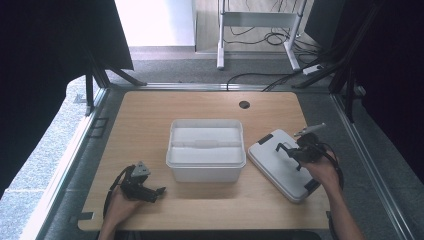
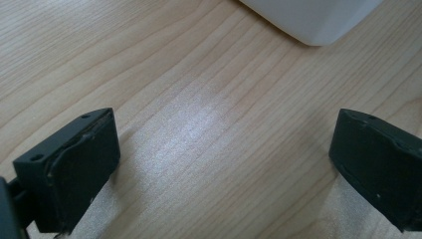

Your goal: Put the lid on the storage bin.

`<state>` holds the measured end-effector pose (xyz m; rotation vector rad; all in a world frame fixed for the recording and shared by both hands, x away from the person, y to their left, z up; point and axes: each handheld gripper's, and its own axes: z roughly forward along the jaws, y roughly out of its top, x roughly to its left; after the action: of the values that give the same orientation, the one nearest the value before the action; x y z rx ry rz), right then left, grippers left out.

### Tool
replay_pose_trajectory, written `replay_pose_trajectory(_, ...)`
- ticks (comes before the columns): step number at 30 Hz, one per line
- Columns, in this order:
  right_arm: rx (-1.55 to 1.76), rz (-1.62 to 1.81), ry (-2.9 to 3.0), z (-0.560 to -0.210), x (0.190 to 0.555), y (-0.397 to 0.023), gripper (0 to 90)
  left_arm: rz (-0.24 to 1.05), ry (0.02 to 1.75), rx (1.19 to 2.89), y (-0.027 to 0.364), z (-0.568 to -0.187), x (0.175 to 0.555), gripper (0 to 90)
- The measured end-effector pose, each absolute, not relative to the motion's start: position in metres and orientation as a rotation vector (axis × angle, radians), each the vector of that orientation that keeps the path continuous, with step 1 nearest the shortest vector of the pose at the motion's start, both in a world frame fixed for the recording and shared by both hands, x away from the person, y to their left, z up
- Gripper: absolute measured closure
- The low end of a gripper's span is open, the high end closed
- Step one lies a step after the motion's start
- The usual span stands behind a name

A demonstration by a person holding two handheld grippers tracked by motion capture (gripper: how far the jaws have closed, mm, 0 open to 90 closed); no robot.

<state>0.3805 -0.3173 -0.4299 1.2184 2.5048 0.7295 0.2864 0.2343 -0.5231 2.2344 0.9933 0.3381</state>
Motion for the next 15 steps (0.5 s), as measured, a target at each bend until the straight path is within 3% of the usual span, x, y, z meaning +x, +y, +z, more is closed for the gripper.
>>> replay_pose_trajectory(15, 1.021, 0.844, 2.619, -0.368, 0.363, -0.325, 84.7, 0.332, 0.98, 2.238, 0.233, -0.523, 0.285, 0.0)
